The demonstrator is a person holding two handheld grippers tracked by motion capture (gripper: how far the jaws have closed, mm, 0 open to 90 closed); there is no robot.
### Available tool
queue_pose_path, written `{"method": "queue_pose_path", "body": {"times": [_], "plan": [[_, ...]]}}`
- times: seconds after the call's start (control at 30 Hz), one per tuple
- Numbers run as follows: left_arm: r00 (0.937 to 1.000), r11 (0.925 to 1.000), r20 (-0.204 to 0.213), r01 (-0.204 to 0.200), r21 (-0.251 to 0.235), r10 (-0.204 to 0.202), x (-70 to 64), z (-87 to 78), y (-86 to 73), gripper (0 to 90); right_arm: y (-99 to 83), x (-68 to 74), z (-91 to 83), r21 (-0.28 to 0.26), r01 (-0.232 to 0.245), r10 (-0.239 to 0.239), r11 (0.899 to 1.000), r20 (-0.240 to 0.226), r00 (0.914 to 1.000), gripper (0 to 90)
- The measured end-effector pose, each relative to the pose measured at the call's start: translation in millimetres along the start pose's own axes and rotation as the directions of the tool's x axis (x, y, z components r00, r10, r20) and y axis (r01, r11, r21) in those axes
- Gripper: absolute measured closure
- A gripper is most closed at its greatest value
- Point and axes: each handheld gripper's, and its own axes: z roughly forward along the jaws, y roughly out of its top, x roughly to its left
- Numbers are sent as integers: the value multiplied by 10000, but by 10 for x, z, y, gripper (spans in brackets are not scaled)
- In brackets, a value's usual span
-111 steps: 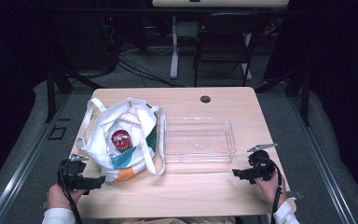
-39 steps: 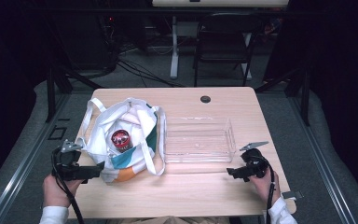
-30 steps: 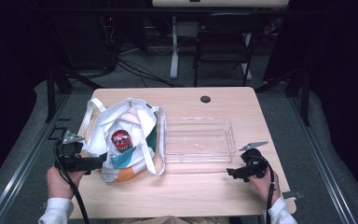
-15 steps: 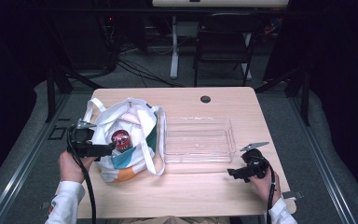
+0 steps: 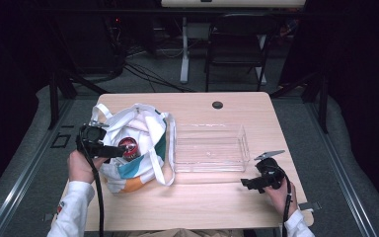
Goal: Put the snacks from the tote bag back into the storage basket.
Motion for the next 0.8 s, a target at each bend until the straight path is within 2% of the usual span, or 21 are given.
{"method": "queue_pose_path", "body": {"times": [0.3,0.4,0.43,0.67,0.8], "plan": [[9999,9970,-19,-104,770,106,-8,157,123,0,-2,8,7,-8,-25,25,10000,65,10000,90],[9998,9948,-8,-202,1003,204,-22,214,164,0,8,-6,-8,225,179,-179,9996,23,9998,90],[9997,9944,-24,-232,1034,236,-29,235,176,0,-1,4,6,-1,-5,5,10000,27,10000,90],[9986,9861,61,-534,1573,531,-53,385,250,1,2,-6,-2,148,92,-93,9998,52,9999,90],[9983,9809,39,-575,1856,577,-63,463,278,4,1,-5,2,118,80,-80,9999,34,10000,90]]}}
